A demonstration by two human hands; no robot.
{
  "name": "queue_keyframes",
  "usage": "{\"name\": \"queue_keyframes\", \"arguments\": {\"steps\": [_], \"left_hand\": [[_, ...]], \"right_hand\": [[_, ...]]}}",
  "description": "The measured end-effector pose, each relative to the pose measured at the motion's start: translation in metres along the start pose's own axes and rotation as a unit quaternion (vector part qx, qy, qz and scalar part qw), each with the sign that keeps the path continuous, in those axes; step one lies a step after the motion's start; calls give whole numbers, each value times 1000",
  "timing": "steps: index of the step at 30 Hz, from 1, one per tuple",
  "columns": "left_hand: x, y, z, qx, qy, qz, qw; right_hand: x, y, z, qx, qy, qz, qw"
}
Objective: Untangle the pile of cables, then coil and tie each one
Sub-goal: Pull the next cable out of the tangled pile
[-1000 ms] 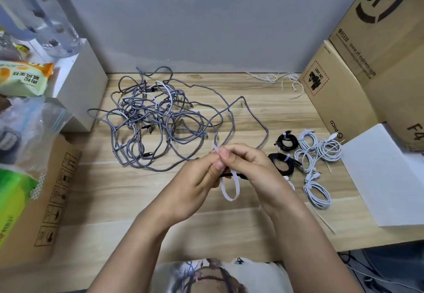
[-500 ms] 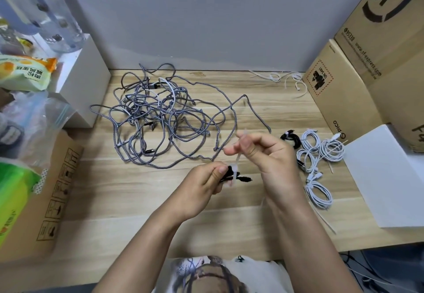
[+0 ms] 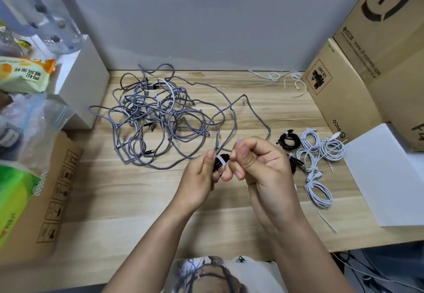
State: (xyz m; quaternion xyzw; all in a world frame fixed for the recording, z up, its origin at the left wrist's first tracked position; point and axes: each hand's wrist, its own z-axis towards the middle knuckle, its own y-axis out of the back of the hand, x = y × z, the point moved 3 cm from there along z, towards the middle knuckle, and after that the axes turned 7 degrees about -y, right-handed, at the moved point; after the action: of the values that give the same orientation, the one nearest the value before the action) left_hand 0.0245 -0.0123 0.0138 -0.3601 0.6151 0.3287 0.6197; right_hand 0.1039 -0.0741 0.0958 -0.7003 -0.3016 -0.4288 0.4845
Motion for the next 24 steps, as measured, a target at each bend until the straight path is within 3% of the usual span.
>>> {"name": "queue_keyframes", "arguments": {"steps": [6,9,10,13,17,24], "left_hand": [[4,4,4,-121,-84,120,982],[4,13,6,-176,-74,162,968],[5,15,8,-190,-46,125,973],[6,10,13,-158,50,-44,985],[-9,-2,8,-126,34,-12,991],[-25,-20,-1,-2,104,-178,978]], "right_hand": [[0,-6,-5,15,17,-10,1000],[-4,-14,-9,38,16,-22,999],[-5,-16,-11,43,16,-30,998],[-2,-15,-11,61,32,-27,997],[14,-10,-9,60,49,10,997],[3,7,13,11,80,-25,996]]}}
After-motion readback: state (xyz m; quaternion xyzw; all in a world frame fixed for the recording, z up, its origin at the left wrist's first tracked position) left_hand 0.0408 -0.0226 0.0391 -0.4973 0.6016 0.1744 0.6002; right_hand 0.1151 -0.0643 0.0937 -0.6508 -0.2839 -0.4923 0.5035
